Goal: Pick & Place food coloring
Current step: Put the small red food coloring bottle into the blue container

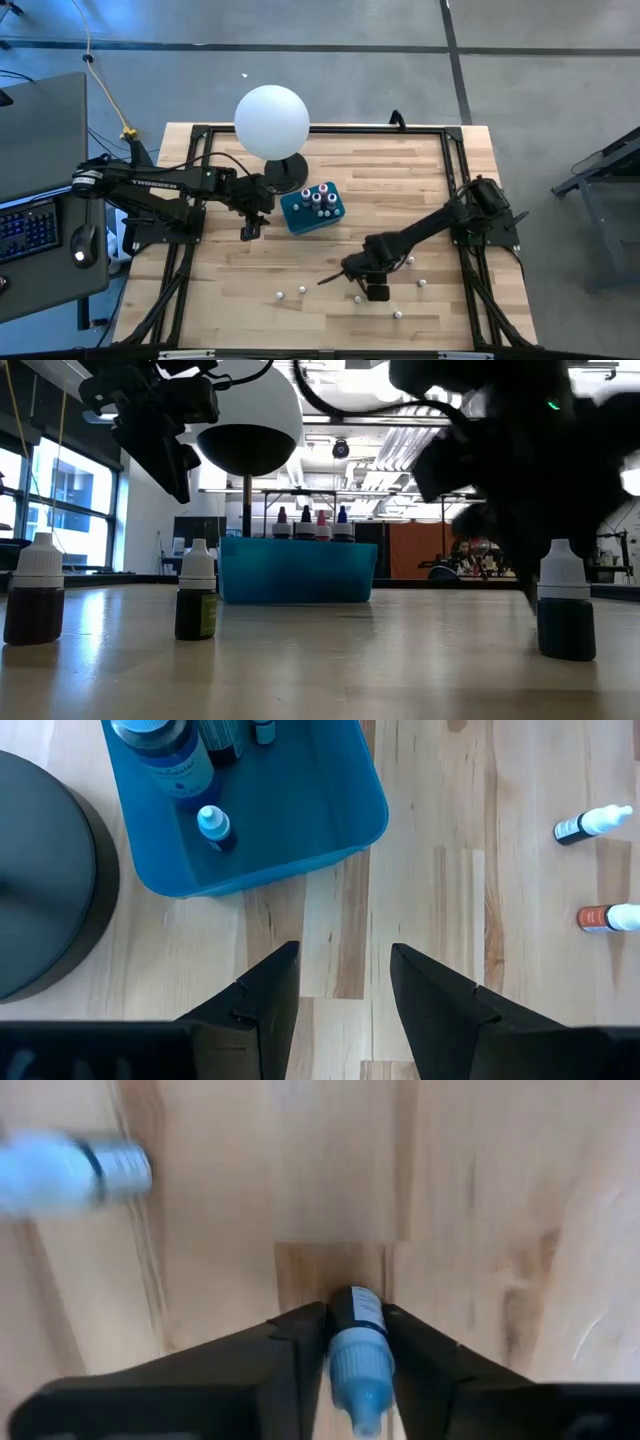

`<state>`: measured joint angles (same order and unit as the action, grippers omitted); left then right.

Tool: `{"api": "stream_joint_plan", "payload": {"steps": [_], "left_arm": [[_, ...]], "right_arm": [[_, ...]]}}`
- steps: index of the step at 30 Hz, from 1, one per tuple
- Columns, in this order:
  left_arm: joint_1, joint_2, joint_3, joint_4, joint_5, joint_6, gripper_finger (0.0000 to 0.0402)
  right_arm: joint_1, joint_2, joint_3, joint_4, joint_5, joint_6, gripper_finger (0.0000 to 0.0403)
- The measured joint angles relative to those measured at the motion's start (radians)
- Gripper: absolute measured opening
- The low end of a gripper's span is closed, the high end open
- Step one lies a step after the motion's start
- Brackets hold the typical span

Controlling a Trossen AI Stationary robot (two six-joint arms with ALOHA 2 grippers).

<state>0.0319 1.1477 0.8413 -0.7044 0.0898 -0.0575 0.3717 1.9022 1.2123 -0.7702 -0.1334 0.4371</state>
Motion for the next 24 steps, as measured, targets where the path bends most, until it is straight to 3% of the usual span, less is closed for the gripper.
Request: {"api": "stream_joint_plan", "payload": {"steps": [6, 11, 18, 24], "left_arm": [[0.000, 0.000, 0.000, 0.000, 0.000, 0.000, 0.0156], [0.000, 0.000, 0.000, -0.001, 0.000, 0.000, 0.0156], [0.000, 0.000, 0.000, -0.010, 0.000, 0.000, 0.0156], [0.000, 0.000, 0.000, -0.030, 0.000, 0.005, 0.0156]], "right_arm": [[-0.089, -0.045, 0.199, -0.218, 0.139, -0.107, 0.0065], [-0.195, -0.059, 0.366, -0.180, 0.279, -0.340, 0.0081], [-0.391, 0.025, 0.389, -0.028, 0.138, -0.558, 0.0072], [-0.454, 0.114, 0.388, -0.042, 0.068, -0.600, 0.0085]]}}
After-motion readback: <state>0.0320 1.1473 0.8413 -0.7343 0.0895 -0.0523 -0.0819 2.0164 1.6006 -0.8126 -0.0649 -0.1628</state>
